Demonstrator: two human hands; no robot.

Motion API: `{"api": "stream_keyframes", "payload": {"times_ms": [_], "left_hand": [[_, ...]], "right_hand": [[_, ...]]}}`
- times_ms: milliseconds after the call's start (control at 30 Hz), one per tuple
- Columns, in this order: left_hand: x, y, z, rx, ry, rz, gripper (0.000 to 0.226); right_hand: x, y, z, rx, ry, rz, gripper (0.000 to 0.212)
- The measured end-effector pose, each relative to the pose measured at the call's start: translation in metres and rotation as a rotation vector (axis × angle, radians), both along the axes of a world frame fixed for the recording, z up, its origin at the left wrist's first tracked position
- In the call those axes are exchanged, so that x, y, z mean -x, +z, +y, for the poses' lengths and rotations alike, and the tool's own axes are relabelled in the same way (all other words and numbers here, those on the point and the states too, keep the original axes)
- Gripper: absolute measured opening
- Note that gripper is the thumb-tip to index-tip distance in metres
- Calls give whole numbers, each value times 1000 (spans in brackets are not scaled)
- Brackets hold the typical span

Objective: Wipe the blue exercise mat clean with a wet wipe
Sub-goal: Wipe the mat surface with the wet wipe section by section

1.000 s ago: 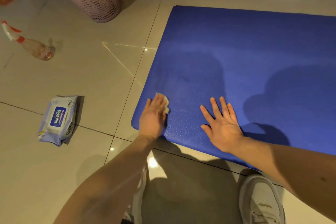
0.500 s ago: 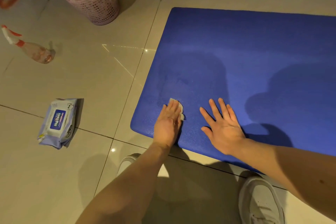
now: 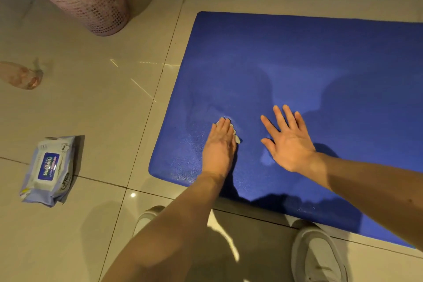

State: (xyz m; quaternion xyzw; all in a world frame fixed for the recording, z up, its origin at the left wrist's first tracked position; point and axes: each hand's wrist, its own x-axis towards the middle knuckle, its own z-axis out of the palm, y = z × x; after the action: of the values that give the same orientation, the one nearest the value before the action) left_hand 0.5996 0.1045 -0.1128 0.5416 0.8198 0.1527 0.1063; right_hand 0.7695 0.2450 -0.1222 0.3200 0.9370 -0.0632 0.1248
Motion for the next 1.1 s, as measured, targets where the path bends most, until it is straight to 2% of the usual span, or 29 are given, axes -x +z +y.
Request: {"api": "stream_keyframes", "payload": {"times_ms": [100, 200, 267, 367, 467, 533, 567, 700, 767, 867, 933, 1033, 1067, 1100], "left_hand": [[40, 1, -2, 76, -31, 153, 44], [87, -3, -3, 98, 127, 278, 42], [98, -7, 2, 221, 153, 340, 46], [67, 2, 20, 449, 102, 441, 62], [24, -8, 31, 447, -130, 497, 65], [15, -8, 39, 409, -166, 418, 59], [19, -5, 40, 370, -141, 388, 57], [74, -6, 46, 285, -51, 454, 50], [106, -2, 54, 353, 46, 521, 48], [132, -5, 69, 365, 180, 468, 43], [123, -11, 71, 299, 142, 480, 42], [88, -14, 74, -103, 154, 159, 35], [81, -11, 76, -252, 308, 33, 29], [76, -8, 78, -292, 439, -15, 27]], "right_hand": [[4, 0, 10, -4, -23, 8, 74], [7, 0, 8, 4, -40, 18, 76], [9, -1, 6, 7, -48, 41, 75], [11, -1, 10, 4, -58, 56, 74], [19, -1, 21, 0, -83, 63, 76], [26, -1, 30, -11, -121, 75, 78], [29, 0, 33, -15, -137, 76, 78], [38, 2, 37, 6, -167, 70, 74], [36, 1, 35, -1, -162, 76, 78], [31, -2, 37, 13, -143, 81, 79], [28, -1, 41, 22, -133, 89, 77], [29, 0, 43, 19, -127, 92, 77], [31, 0, 42, 11, -137, 100, 77], [33, 0, 41, 5, -149, 109, 76]]}}
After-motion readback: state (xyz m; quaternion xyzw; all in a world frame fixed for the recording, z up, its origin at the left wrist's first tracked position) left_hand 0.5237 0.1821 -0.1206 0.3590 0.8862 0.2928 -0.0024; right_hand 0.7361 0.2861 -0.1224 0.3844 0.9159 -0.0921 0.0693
